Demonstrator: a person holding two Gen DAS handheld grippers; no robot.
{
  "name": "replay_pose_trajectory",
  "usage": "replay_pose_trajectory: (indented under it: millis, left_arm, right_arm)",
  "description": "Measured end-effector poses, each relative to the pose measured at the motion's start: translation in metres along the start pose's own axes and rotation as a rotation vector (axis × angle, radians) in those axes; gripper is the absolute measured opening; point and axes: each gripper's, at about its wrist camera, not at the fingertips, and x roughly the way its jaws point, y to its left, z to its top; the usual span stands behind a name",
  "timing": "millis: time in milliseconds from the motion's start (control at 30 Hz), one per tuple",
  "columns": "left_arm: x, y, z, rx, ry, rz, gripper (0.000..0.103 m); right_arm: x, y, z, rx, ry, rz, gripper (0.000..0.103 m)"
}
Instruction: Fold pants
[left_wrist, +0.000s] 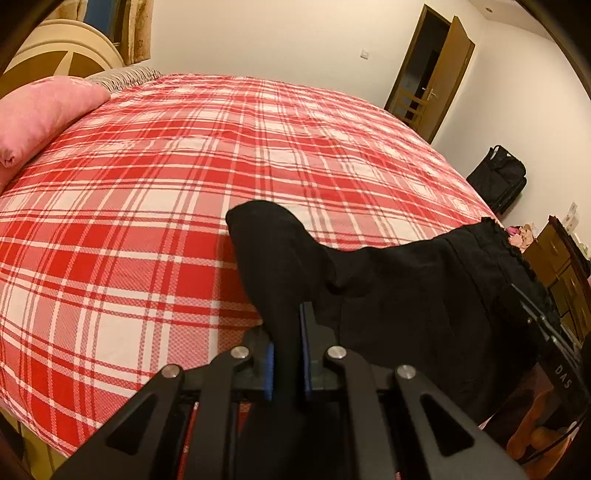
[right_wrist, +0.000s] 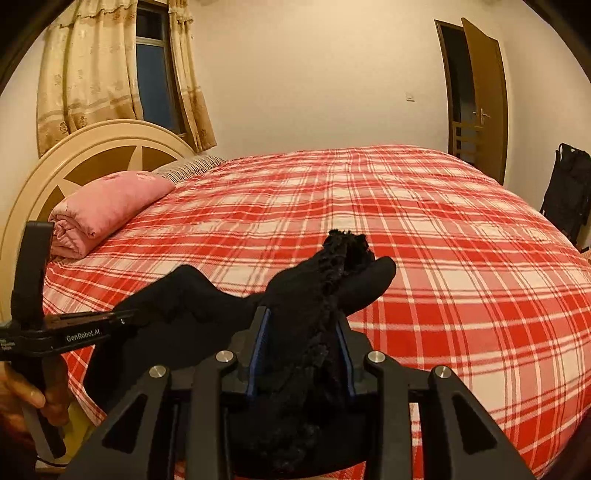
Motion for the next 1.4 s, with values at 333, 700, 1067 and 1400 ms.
replay_pose_trajectory:
  millis: [333, 700, 1067, 1400]
  left_arm:
    - [0.008, 0.008, -0.002, 0.001, 0.041, -0.017, 0.016]
    - [0.034, 0.024, -0.011, -0.029, 0.094, -0.018, 0.055]
    - [0.048, 0.015, -0.012, -0.023, 0.125, -0.032, 0.071]
    - [0.049, -0.002, -0.010, 0.036, 0.123, -0.009, 0.042]
  right_arm:
    - [0.011, -0.013, -0.008, -0.001, 0.073, -0.067, 0.034]
    - [0.028, -0.068, -0.049, 0.220, 0.158, -0.014, 0.062]
    - [0.061, -0.083, -0.060, 0.288, 0.201, -0.040, 0.078]
    - [0.060, -0.088, -0.061, 0.307, 0.200, -0.047, 0.085]
